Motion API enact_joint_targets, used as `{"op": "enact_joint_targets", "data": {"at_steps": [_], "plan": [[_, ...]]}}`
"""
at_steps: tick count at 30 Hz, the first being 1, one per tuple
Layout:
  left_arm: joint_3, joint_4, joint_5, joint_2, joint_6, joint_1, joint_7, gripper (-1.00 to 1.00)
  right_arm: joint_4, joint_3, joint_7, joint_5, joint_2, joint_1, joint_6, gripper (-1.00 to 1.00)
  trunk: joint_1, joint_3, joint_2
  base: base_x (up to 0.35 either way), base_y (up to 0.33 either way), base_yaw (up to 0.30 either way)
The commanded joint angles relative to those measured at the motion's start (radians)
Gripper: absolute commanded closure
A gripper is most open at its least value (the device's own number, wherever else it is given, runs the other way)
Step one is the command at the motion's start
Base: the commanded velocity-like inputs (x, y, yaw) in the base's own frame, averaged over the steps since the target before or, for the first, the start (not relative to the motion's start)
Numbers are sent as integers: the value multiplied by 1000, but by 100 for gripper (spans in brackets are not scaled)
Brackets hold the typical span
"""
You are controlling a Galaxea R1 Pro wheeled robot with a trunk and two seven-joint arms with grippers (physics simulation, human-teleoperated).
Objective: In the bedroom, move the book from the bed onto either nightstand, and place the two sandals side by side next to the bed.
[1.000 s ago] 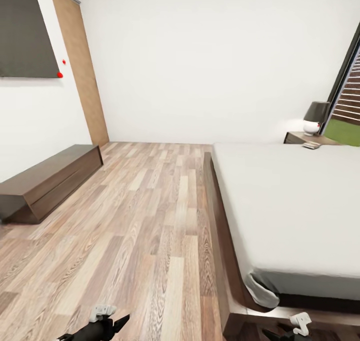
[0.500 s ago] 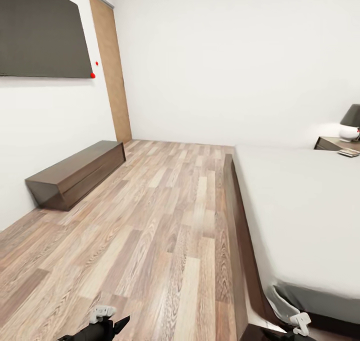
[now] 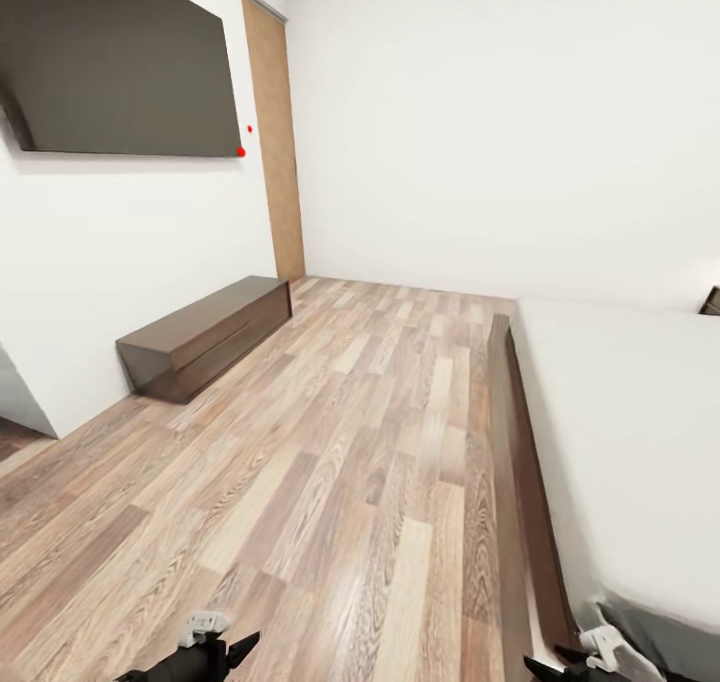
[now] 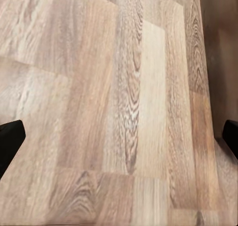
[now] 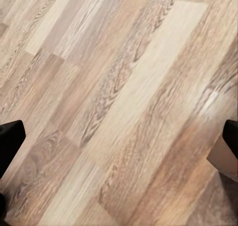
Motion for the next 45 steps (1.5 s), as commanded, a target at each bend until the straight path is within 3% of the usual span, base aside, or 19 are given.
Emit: {"op": "enact_joint_targets", "data": {"at_steps": [1, 12, 45], "plan": [[7, 1, -8, -1, -3, -1, -6, -100, 1, 9, 2, -7, 0, 0, -6, -100, 0, -1, 0, 0, 0, 272], [8, 1, -8, -1, -3, -1, -6, -100, 1, 9, 2, -7, 0, 0, -6, -100, 0, -1, 0, 59, 0, 122], [9, 1, -8, -1, -3, -1, -6, -100, 1, 9, 3, -7, 0, -1, -6, -100, 0, -1, 0, 324, 0, 1]]}}
